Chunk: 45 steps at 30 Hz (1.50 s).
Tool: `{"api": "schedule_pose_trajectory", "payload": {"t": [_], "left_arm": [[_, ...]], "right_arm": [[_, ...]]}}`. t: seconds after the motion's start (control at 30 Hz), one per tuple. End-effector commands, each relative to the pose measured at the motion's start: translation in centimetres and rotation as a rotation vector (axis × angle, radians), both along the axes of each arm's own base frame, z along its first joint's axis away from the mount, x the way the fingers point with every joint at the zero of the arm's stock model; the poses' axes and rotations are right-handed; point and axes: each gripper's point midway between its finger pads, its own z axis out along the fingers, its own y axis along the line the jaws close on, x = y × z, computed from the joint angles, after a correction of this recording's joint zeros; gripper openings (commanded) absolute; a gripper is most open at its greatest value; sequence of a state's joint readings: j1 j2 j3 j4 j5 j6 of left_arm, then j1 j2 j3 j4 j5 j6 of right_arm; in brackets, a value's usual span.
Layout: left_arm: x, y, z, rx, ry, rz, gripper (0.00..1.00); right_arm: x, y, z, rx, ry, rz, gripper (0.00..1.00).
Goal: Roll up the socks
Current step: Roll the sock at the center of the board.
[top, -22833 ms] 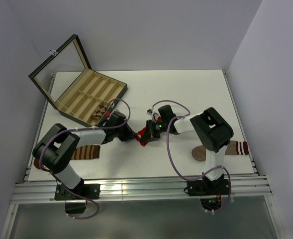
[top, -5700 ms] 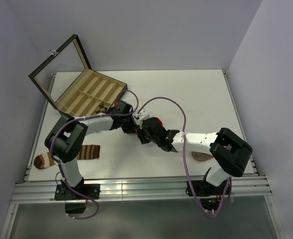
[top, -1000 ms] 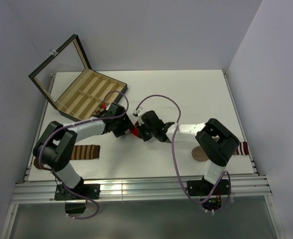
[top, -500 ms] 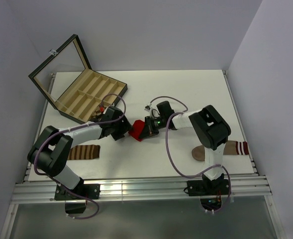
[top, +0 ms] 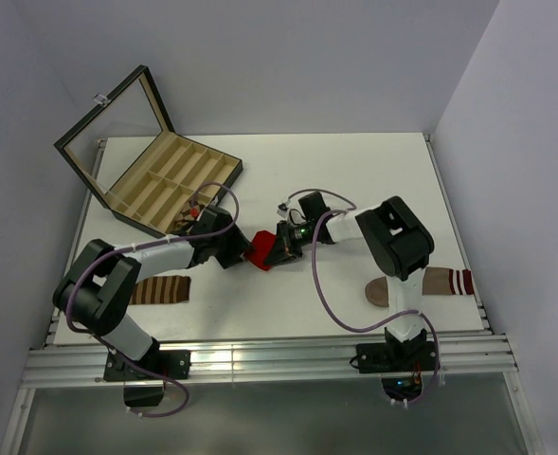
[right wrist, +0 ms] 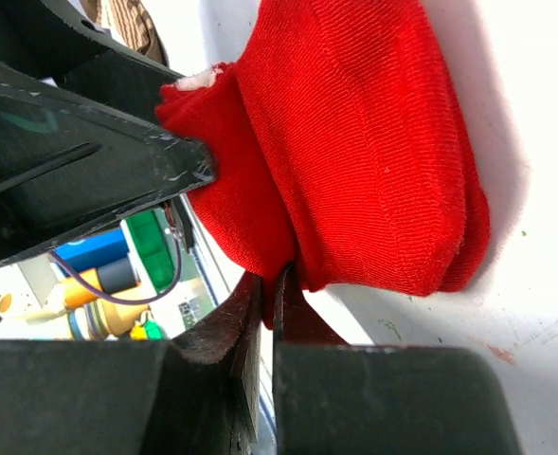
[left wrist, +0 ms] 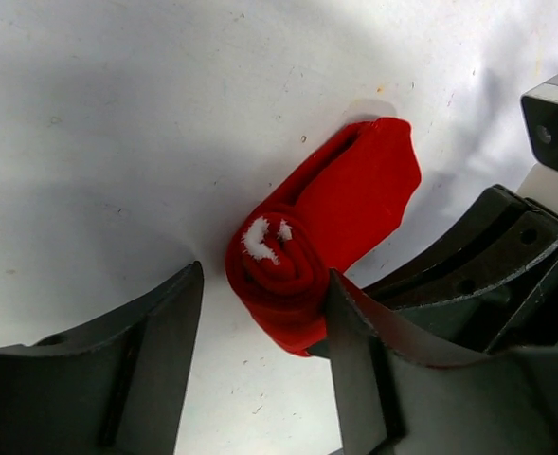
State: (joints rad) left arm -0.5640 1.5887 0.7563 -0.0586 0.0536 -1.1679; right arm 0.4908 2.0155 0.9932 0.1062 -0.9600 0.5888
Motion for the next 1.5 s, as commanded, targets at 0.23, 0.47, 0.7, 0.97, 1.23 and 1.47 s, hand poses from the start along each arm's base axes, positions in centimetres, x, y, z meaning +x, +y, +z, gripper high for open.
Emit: {"api": "schedule_pose_trajectory", "payload": {"t": [0.23,0.47,0.7,0.97,1.23,1.47], "left_arm": [[-1.3,0.1,-2.8,0.046,0.090,-0.031,0.29],[-0.9,-0.5,-2.8,0.076,0.095,-0.103,0.02],[-0.3,-0.7,-2.3,0.111,0.091,-0.149,0.02],[-0.2,-1.1,-2.2,0.117,0.106,-0.180,0.01],[0.0,-1.4,-2.1,0.111,0.105,-0.191,0.01],[0.0,-1.6,-2.2,0.107,0.107,-0.207,0.01]], "right_arm": [[1.6,-0.7,-0.9,-0.097,-0.038,-0.080,0.01],[3.0,-1.7,1.7,-0.204,-0.379,-0.116,0.37],[3.9,-2.9,6.0,-0.384,-0.798,-0.189,0.44],[2.0,-0.3,6.7,-0.489,-1.056,-0.097,0.45],[0.6,1.8,3.2,-0.584,-1.093,0.037,0.45],[0.3,1.2,-0.6,-0.705,-1.073,0.118,0.46]]}}
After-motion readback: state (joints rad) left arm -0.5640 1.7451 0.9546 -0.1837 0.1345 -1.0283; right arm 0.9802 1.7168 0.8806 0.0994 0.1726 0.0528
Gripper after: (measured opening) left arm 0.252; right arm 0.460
